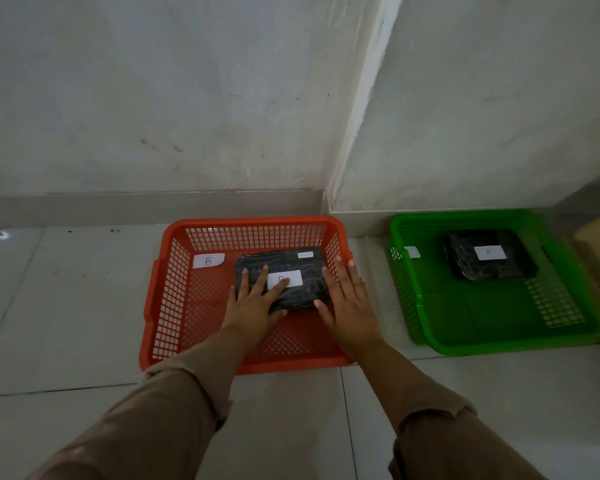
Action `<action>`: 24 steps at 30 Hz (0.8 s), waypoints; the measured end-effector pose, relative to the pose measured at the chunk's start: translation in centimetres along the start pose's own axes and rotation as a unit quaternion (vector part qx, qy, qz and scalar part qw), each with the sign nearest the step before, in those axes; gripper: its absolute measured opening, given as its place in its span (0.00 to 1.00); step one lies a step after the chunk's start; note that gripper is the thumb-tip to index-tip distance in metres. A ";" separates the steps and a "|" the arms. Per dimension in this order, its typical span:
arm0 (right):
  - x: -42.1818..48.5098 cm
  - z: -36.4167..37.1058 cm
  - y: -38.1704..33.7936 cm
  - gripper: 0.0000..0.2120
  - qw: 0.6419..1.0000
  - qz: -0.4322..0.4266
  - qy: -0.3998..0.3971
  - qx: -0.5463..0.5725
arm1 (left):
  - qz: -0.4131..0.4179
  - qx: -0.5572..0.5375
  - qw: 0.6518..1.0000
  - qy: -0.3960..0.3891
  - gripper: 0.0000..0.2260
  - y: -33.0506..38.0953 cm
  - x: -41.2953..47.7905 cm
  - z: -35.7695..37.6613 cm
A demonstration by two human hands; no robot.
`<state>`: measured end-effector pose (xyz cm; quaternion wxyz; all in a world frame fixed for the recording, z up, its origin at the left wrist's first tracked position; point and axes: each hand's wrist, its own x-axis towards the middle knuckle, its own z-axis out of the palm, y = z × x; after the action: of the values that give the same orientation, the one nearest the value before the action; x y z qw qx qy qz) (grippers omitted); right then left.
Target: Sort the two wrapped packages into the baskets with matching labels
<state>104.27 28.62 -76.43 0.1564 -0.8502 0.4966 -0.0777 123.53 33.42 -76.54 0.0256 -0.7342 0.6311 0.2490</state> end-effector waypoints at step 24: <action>-0.4 0.0 -0.2 0.29 0.999 -0.006 0.029 0.042 | -0.003 0.041 0.998 -0.044 0.31 1.7 4.3 -3.0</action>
<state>104.22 29.07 -76.37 0.1775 -0.8433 0.4919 -0.1242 123.26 28.08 -75.17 0.0845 -0.7228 0.6367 0.2552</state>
